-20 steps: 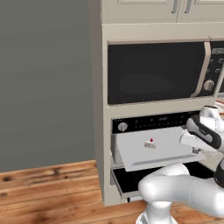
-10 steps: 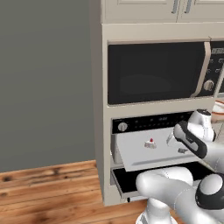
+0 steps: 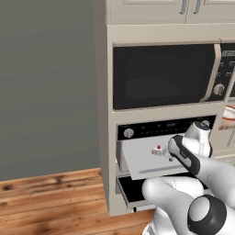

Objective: Take the baked cake out of the oven and place it on the plate for cooling. Then close the oven door.

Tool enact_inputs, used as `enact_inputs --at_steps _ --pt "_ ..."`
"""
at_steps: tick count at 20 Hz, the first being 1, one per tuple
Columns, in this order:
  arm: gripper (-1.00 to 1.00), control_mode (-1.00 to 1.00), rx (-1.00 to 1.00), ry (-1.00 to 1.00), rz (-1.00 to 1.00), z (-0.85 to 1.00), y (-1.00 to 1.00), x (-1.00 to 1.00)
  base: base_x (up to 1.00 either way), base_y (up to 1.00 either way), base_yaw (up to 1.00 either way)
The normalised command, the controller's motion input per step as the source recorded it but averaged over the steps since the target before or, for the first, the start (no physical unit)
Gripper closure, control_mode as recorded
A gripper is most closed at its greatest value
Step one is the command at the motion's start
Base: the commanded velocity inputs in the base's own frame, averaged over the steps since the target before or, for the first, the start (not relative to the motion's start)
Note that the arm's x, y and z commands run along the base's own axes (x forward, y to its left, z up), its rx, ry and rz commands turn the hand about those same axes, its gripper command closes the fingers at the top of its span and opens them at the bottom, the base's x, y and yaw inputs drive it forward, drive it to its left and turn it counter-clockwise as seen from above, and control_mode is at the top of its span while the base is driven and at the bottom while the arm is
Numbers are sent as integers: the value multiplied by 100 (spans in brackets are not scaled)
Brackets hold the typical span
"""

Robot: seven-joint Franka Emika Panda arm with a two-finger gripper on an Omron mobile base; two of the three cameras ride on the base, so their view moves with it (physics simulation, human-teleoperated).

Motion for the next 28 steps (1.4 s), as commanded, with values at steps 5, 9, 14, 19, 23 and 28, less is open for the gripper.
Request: enact_inputs --at_steps 5,9,14,19,23,28 --pt "-100 -100 0 0 0 0 0 8 0 0 0" --pt "-100 -100 0 -7 1 0 0 25 0 0 0" --pt "-100 -100 -4 -15 4 0 7 24 0 0 0" --pt "-100 -100 -12 -16 1 -4 12 4 0 0 0" --pt "-100 -100 -17 -11 0 -15 13 0 0 0 0" --pt "-100 -100 -6 -4 0 -2 2 0 0 0 0"
